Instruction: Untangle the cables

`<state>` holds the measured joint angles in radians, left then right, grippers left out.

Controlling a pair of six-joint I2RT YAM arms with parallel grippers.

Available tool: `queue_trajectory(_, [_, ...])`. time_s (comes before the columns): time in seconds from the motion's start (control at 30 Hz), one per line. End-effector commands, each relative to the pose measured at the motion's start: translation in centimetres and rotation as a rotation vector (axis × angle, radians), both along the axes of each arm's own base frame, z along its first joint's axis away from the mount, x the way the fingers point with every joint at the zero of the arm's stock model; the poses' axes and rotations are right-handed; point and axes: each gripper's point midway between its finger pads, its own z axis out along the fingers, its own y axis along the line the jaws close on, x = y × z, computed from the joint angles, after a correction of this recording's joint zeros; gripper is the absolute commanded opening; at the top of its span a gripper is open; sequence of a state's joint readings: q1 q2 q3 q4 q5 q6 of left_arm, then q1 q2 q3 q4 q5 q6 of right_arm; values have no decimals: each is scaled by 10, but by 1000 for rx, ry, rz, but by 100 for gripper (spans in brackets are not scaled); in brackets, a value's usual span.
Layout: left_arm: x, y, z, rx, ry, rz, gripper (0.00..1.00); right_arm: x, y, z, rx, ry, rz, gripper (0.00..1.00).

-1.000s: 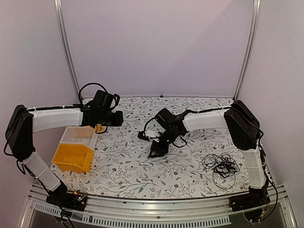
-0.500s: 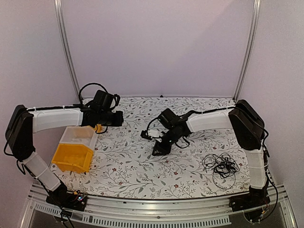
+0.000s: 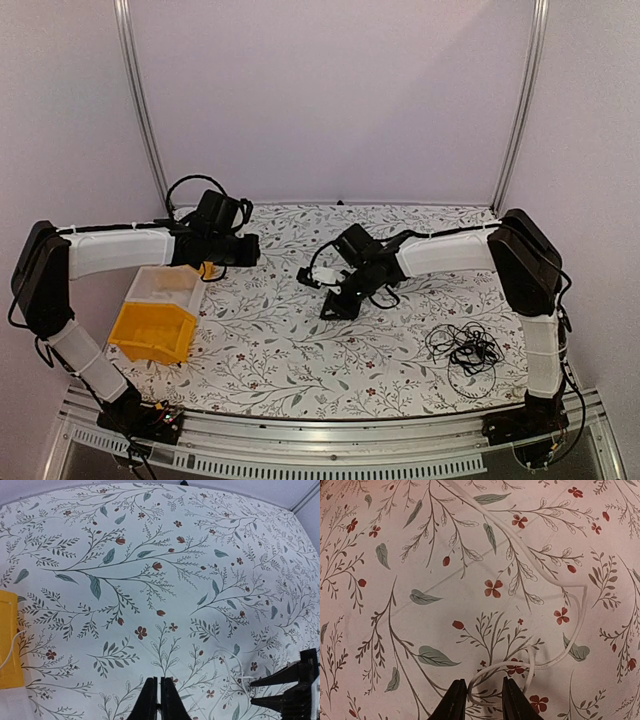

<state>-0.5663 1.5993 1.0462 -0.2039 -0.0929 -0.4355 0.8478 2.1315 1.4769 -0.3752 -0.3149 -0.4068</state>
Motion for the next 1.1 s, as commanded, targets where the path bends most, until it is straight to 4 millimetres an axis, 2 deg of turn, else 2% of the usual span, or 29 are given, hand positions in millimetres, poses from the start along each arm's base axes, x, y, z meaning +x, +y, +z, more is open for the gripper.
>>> queue_trajectory(0.0, [-5,1,-7,3,20,-5,0,2,6,40,77,-49,30,29])
queue_trajectory(0.13, [-7,1,-9,3,24,-13,0,-7,4,48,92,-48,100,31])
queue_trajectory(0.23, [-9,0,-9,-1,30,-18,0,0,3,48,84,-81,85,37])
queue_trajectory(0.3, [-9,1,-9,-2,32,-15,0,6,5,43,67,-83,71,43])
queue_trajectory(0.37, [-10,1,-9,-4,34,-15,0,8,7,26,38,-54,65,45])
queue_trajectory(0.6, [-11,2,-5,-11,29,-11,0,16,12,2,2,-23,43,45])
queue_trajectory(0.77, [-10,1,-6,-8,30,-10,0,17,8,-12,-28,-15,27,36])
queue_trajectory(0.87, [-9,2,-6,-2,27,-6,0,17,6,-15,-33,-16,20,15])
queue_trajectory(0.97, [-8,5,-7,17,23,-1,0,16,2,-11,-30,-23,5,0])
queue_trajectory(1.07, [-2,14,-3,71,-6,17,0,15,-9,2,-24,-31,-13,0])
